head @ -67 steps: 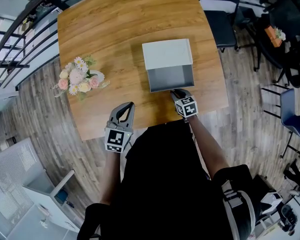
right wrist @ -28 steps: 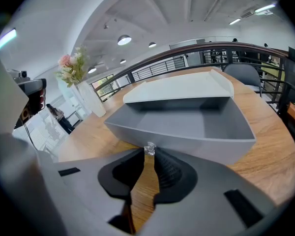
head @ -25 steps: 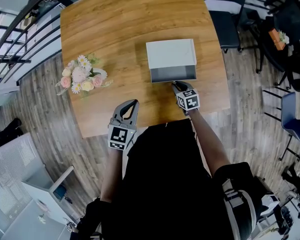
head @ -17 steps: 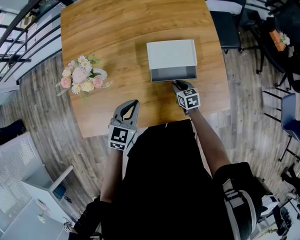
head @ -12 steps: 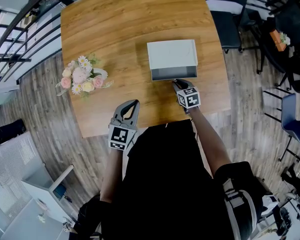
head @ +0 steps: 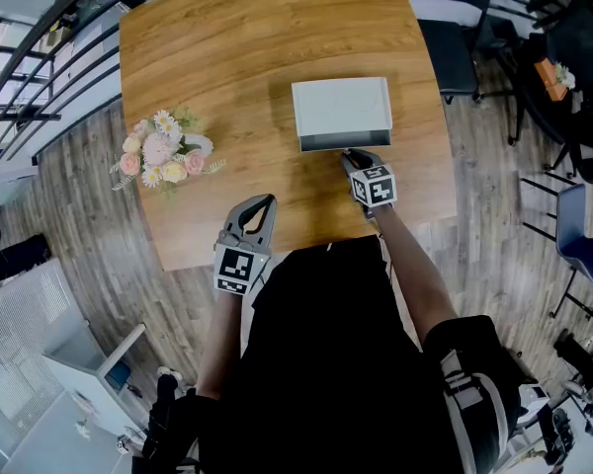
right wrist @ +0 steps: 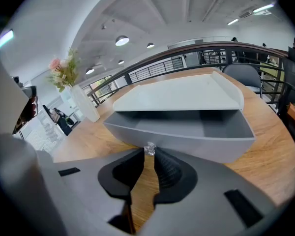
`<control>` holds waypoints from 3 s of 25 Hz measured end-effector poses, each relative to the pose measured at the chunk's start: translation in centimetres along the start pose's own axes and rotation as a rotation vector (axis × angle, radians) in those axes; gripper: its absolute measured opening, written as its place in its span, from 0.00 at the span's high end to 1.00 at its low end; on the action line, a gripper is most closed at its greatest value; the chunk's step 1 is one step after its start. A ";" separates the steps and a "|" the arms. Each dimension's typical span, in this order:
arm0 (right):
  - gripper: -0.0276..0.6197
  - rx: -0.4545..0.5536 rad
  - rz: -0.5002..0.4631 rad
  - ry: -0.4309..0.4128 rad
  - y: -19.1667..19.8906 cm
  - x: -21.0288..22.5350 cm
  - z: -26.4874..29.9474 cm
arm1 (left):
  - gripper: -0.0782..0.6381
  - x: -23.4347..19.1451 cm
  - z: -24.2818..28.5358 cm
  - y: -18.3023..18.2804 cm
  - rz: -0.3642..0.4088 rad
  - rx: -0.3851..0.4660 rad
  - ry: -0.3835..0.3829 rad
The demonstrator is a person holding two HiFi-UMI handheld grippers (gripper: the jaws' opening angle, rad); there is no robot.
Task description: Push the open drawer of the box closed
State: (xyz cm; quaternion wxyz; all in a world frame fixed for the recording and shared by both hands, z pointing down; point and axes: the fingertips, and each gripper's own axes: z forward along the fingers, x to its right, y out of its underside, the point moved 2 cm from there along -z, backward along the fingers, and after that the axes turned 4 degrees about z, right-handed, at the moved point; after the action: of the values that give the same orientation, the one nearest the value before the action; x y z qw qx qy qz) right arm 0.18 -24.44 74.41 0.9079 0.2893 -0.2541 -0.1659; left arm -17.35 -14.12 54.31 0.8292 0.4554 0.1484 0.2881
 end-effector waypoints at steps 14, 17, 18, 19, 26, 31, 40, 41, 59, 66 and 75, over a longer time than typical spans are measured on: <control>0.83 0.016 0.004 0.016 -1.3 0.6 1.0 | 0.86 -0.4 0.3 0.2 -0.008 -0.007 0.013; 0.83 0.021 0.004 0.018 -1.5 0.6 1.5 | 0.86 -0.7 0.4 0.7 -0.009 -0.010 0.015; 0.83 0.023 0.005 0.018 -1.6 0.7 1.7 | 0.86 -0.8 0.5 0.8 -0.008 -0.010 0.016; 0.83 0.026 0.005 0.019 -1.7 0.7 1.7 | 0.86 -0.8 0.5 0.8 -0.008 -0.011 0.017; 0.83 0.035 0.013 0.017 -2.3 1.1 1.8 | 0.86 -0.3 0.7 0.6 -0.014 -0.014 0.020; 0.83 0.038 0.013 0.015 -2.7 1.3 2.1 | 0.86 -0.3 1.0 0.6 -0.018 -0.016 0.016; 0.83 0.039 0.018 0.006 -3.1 1.5 2.5 | 0.86 0.1 1.5 0.7 -0.023 -0.022 0.025; 0.83 0.040 0.020 0.006 -3.2 1.5 2.4 | 0.86 0.2 1.5 0.7 -0.023 -0.021 0.026; 0.85 0.064 0.017 0.022 -2.0 1.3 -0.2 | 0.86 1.2 0.7 0.6 -0.011 0.013 0.042; 0.93 0.149 0.012 -0.039 -1.5 -1.5 -4.7 | 0.86 2.2 -0.6 1.0 0.002 0.043 0.057; 0.93 0.245 -0.095 -0.020 0.2 -7.1 -11.0 | 0.86 3.2 -3.2 2.1 0.040 0.080 0.098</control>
State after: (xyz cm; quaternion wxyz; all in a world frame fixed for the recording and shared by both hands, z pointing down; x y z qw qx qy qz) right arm 0.53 -16.27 64.15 0.8543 0.4081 -0.2673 -0.1795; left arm -17.12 -9.14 54.36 0.7963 0.4763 0.1910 0.3203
